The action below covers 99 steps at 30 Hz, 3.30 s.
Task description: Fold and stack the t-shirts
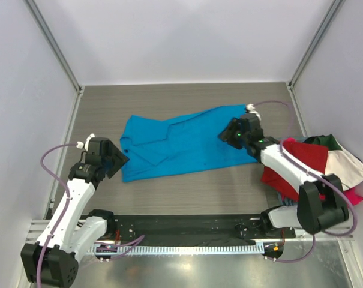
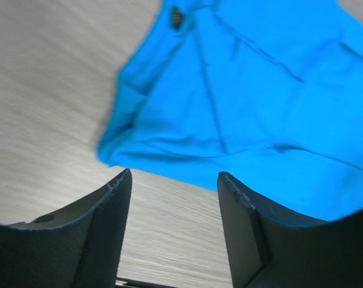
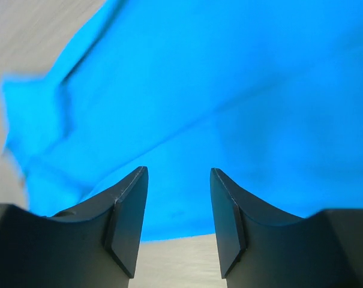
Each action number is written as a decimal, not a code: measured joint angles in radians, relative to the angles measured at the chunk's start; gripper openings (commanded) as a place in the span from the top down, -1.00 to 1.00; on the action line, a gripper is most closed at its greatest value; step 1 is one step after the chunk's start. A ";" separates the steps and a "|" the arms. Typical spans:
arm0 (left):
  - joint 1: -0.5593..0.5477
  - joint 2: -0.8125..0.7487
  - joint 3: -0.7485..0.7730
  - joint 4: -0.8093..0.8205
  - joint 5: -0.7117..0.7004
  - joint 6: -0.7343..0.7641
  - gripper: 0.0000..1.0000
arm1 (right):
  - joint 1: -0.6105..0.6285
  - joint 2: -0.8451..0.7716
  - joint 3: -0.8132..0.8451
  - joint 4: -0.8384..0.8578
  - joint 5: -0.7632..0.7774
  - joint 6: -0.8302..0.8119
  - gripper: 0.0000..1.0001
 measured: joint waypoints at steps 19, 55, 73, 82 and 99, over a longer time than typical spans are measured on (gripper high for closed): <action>-0.024 0.258 -0.150 0.256 0.106 -0.064 -0.08 | 0.545 0.520 0.138 0.471 -0.175 0.235 -0.24; -0.029 0.372 -0.143 0.299 -0.003 -0.078 0.04 | 0.597 0.762 0.331 0.632 -0.051 0.399 -0.26; -0.029 0.357 -0.138 0.245 -0.084 -0.046 0.03 | 0.522 0.781 0.464 0.456 -0.067 0.103 0.04; -0.029 0.357 -0.135 0.233 -0.093 -0.030 0.01 | 0.546 0.777 0.521 0.368 -0.253 -0.350 -0.15; -0.029 0.358 -0.132 0.229 -0.089 -0.024 0.02 | 0.563 0.770 0.531 0.289 -0.377 -0.714 -0.34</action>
